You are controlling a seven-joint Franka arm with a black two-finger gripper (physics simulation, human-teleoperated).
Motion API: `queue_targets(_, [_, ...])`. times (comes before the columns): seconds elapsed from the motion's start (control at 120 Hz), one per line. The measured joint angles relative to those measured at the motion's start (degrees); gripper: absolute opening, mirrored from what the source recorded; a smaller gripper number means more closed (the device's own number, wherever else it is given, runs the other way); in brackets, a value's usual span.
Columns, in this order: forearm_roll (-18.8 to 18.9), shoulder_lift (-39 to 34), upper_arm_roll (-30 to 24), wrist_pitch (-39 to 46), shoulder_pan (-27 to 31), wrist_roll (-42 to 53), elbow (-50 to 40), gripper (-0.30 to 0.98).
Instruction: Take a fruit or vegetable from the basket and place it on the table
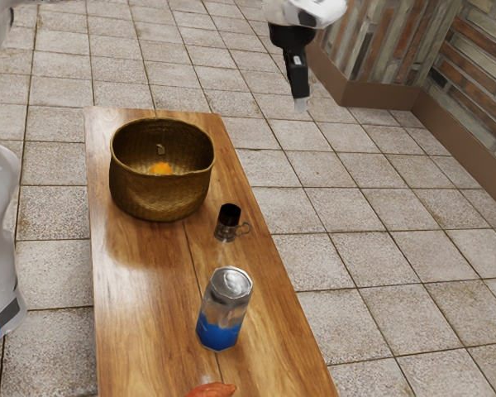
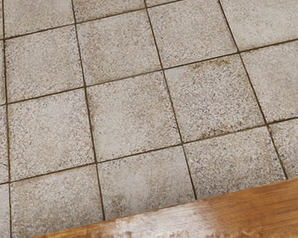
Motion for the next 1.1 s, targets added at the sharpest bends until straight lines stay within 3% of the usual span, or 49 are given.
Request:
queue_targets(0.217, [0.0,-1.18,3.91,3.18,-0.23,-2.29,-6.2,0.68])
queue_targets(0.392, [1.33,-5.5,10.88,6.78,-0.21,-3.96,-15.48,0.69])
queue_targets(0.533, [1.83,-5.15,12.05,10.78,-0.52,-5.49,-22.52,0.69])
queue_targets(0.792, [2.76,-5.16,20.04,15.28,-0.94,-7.89,-27.66,0.69])
queue_targets(0.983, [6.73,-18.96,20.49,15.29,-3.78,-9.61,-35.24,0.69])
queue_targets(1.1, [9.73,-23.98,25.32,15.08,-7.61,-10.87,-38.75,0.69])
